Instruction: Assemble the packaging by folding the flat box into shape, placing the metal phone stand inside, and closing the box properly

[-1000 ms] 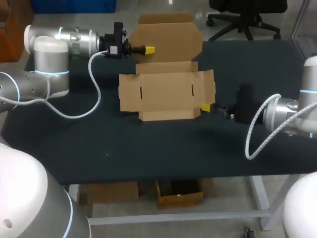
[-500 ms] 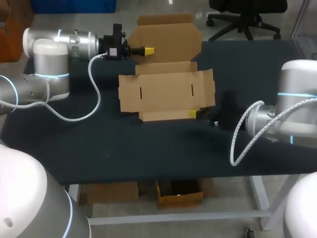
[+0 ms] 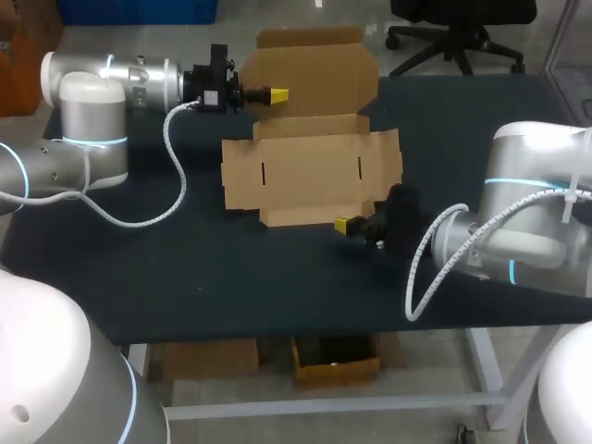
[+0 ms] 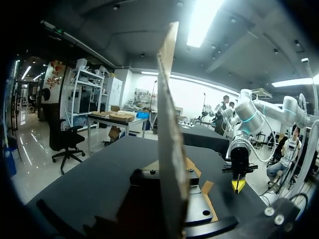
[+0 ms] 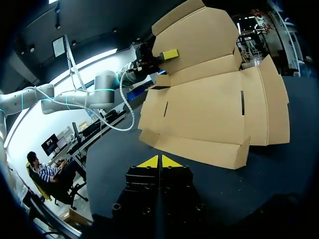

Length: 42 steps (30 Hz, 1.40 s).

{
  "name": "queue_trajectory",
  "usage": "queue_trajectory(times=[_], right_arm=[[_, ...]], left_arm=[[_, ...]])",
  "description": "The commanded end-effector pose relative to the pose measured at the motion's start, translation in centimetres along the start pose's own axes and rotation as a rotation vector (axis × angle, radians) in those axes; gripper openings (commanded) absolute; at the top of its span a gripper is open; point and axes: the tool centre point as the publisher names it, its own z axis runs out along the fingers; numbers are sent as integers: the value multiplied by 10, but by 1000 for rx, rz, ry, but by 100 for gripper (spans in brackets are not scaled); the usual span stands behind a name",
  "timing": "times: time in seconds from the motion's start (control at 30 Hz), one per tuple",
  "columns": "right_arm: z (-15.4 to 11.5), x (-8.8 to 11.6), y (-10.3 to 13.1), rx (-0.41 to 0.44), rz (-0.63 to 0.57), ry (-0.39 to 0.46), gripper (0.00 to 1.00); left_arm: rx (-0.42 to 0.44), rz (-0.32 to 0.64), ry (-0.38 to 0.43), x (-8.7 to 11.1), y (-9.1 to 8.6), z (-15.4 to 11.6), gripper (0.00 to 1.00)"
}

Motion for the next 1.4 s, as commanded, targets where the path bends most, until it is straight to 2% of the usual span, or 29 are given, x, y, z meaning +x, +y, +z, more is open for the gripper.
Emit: queue_trajectory(times=[0.03, 0.6, 0.8, 1.2, 1.23, 1.4], right_arm=[[14, 4, -4, -15, -16, -41, 0], [39, 5, -16, -16, -149, -234, 0], [42, 3, -18, -13, -162, -296, 0], [42, 3, -18, -13, -162, -296, 0], [44, -1, -16, -25, -143, -249, 0], [58, -15, -14, -21, -111, -209, 0]], left_arm=[[-4, 3, -1, 4, 0, 0, 0], [-4, 14, 18, 9, -1, 0, 0], [-3, 16, 20, 11, -1, -1, 0], [-3, 16, 20, 11, -1, -1, 0], [-3, 16, 20, 11, -1, -1, 0], [-3, 16, 20, 11, -1, -1, 0]])
